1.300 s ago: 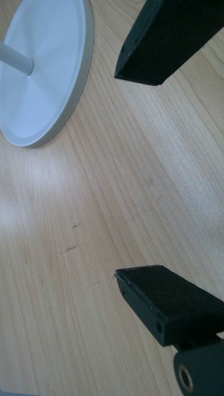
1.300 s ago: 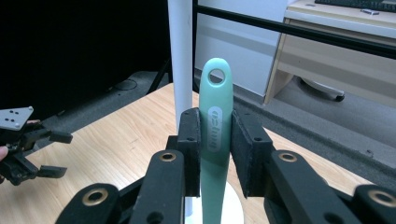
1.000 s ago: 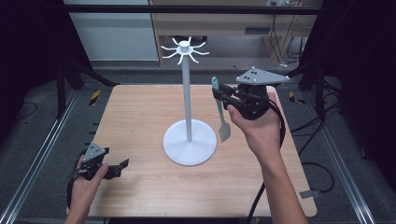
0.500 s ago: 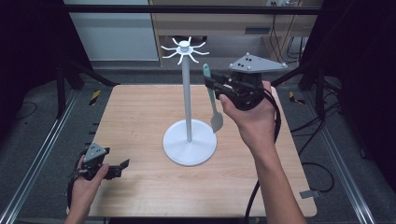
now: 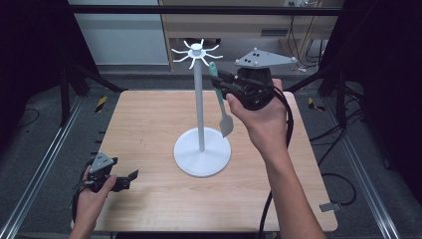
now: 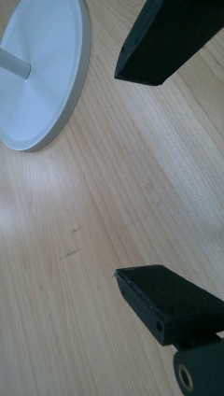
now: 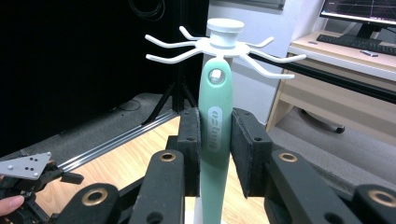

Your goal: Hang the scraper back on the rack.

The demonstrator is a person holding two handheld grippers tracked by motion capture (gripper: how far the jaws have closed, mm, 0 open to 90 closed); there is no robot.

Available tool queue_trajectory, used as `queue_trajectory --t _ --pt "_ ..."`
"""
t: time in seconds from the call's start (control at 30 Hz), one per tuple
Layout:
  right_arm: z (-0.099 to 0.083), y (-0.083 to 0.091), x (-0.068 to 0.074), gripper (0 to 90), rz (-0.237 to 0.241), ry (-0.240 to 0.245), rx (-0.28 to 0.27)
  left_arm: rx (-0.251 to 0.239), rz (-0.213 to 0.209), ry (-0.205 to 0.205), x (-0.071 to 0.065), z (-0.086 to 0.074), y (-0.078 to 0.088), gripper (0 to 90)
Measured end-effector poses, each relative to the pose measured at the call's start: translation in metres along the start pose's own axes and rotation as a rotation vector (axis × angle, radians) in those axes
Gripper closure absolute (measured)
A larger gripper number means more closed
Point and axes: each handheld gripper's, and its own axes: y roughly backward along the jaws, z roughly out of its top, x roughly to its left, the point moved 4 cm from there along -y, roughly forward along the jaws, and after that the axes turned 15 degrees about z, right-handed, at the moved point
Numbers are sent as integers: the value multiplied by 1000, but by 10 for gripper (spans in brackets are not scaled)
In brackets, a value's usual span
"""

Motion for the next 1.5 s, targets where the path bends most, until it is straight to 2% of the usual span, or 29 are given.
queue_trajectory --t 0.3,0.63,1.13,1.5 --pt "-1 -12 -3 742 -5 -3 37 -1 -2 4 -1 1 0 50" --pt "-3 -18 -4 741 -8 -1 21 4 -7 -3 -2 1 -2 50" --pt "-6 -10 -5 724 -7 -6 14 9 -12 -10 -3 1 -5 50" --pt "-21 10 -16 714 -42 -26 31 15 -14 -18 -3 1 -5 50"
